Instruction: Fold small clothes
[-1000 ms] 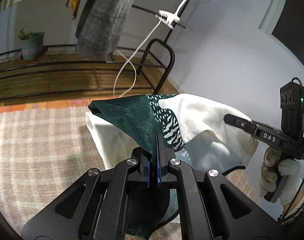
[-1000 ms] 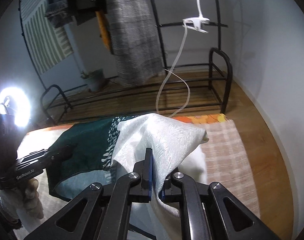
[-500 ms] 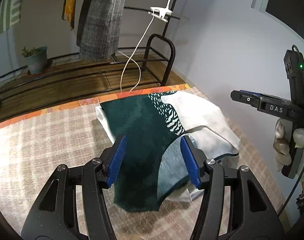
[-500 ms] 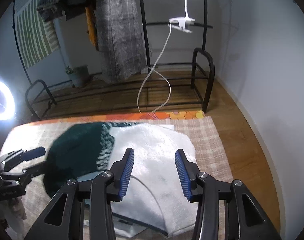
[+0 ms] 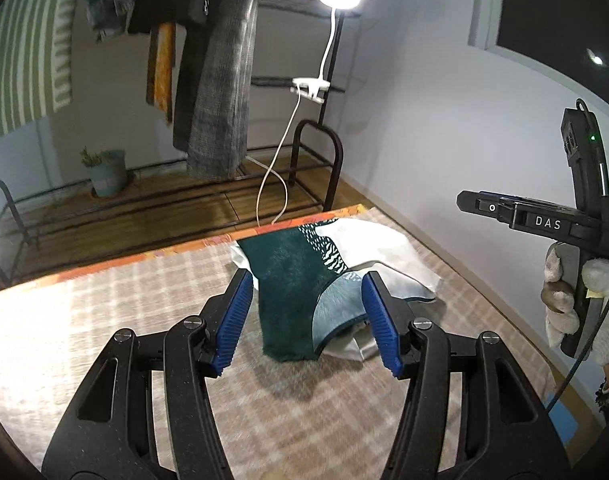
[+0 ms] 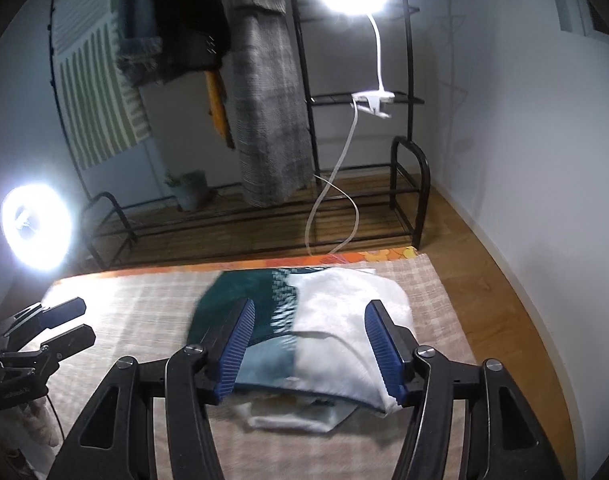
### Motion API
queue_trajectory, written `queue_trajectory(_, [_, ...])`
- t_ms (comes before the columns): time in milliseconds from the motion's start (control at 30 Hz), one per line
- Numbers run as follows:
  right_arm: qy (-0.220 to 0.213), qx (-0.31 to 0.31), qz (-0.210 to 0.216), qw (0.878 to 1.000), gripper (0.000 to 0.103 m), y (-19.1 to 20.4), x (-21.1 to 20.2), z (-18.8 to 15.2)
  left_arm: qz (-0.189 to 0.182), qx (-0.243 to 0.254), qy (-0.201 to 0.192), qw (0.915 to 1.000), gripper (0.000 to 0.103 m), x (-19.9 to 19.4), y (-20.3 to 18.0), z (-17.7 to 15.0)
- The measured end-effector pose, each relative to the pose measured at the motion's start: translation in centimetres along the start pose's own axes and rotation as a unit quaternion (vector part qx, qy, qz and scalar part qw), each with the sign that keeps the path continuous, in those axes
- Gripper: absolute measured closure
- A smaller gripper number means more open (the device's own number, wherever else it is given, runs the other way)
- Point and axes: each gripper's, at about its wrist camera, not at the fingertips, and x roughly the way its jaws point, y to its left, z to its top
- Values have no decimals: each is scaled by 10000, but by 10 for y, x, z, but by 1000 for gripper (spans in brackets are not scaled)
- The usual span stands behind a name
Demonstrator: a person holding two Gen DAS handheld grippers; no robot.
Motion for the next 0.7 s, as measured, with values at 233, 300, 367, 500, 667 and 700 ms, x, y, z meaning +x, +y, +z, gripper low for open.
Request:
queue_trajectory(233, [-299,-72,32,9995,35,47,-68,-16,16,118,-296,9995,37,-76,0,-13])
queue_trajectory(300, [-336,-110,-34,9994,30,59,-83,-23,-8,120,-349,9993,35,-97,0,-20])
queue_trajectory(367, [-395,-95,-152,9991,17,74,-100,-34,-41,107,-402,9991,32,-118,1,-28])
queue_trajectory(500, [-482,52,-237,9985,12,96,-127,-57,-78,205,-481,9986,26,-152,-2,-46])
queue_trajectory(667, [-593,151,-411,9973,3,120,-145,-89,-103,261,-505,9983,19,-179,0,-69])
queue_trajectory(700, [-585,143,-456,9971,2,125,-147,-95,-101,268,-498,9983,17,-183,0,-74])
